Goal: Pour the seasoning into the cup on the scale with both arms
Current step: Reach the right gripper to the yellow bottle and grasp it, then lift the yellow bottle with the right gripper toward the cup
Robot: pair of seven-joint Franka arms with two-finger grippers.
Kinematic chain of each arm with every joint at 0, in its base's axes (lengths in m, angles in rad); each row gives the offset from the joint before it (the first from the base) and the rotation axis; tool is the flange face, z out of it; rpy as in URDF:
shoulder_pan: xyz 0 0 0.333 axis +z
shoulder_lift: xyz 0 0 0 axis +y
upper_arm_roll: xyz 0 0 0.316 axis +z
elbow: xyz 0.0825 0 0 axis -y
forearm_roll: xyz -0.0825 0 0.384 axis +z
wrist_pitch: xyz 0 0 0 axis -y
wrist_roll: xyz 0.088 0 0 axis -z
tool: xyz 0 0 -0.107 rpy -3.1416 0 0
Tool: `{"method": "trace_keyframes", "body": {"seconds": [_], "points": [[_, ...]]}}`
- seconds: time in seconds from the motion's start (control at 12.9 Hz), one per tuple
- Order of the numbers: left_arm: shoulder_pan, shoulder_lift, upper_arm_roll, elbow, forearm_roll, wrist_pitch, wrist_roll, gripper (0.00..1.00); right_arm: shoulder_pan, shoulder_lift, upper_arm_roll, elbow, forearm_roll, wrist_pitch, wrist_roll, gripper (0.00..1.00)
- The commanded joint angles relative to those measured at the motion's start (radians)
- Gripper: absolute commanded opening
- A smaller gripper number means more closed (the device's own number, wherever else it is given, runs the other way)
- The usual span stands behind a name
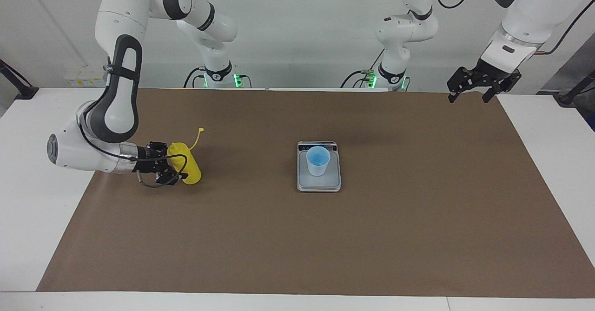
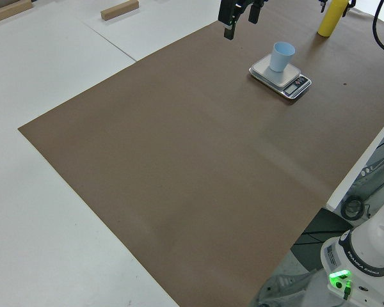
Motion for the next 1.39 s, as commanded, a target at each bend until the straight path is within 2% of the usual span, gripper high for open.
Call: {"method": "trace_keyframes", "body": {"seconds": [0.0, 0.08, 0.15, 0.46, 0.7, 1.08, 1.32], "points": [[0.010, -0.014, -0.005, -0.013, 0.014, -0.011, -0.011, 1.00, -0.028, -0.040, 0.006, -0.051, 0.061, 0.000, 0.053, 0.55], [0.008, -0.014, -0.005, -0.013, 0.014, -0.009, -0.011, 1.00, -0.028, -0.040, 0.005, -0.051, 0.058, 0.006, 0.051, 0.24], [0.008, -0.014, -0.005, -0.013, 0.014, -0.011, -0.011, 1.00, -0.028, -0.041, 0.005, -0.051, 0.058, 0.012, 0.058, 0.02], [0.010, -0.015, -0.005, -0.016, 0.014, -0.011, -0.011, 1.00, -0.011, -0.078, 0.005, -0.049, 0.047, 0.099, 0.193, 0.00], [0.010, -0.014, -0.005, -0.016, 0.014, -0.009, -0.011, 1.00, 0.100, -0.133, 0.003, -0.043, 0.006, 0.184, 0.387, 0.00], [0.010, -0.014, -0.005, -0.016, 0.014, -0.011, -0.011, 1.00, 0.330, -0.138, 0.005, 0.081, -0.316, 0.244, 0.821, 0.00], [0.010, -0.014, -0.005, -0.016, 0.014, -0.009, -0.011, 1.00, 0.459, -0.133, 0.006, 0.098, -0.535, 0.320, 1.096, 0.00]]}}
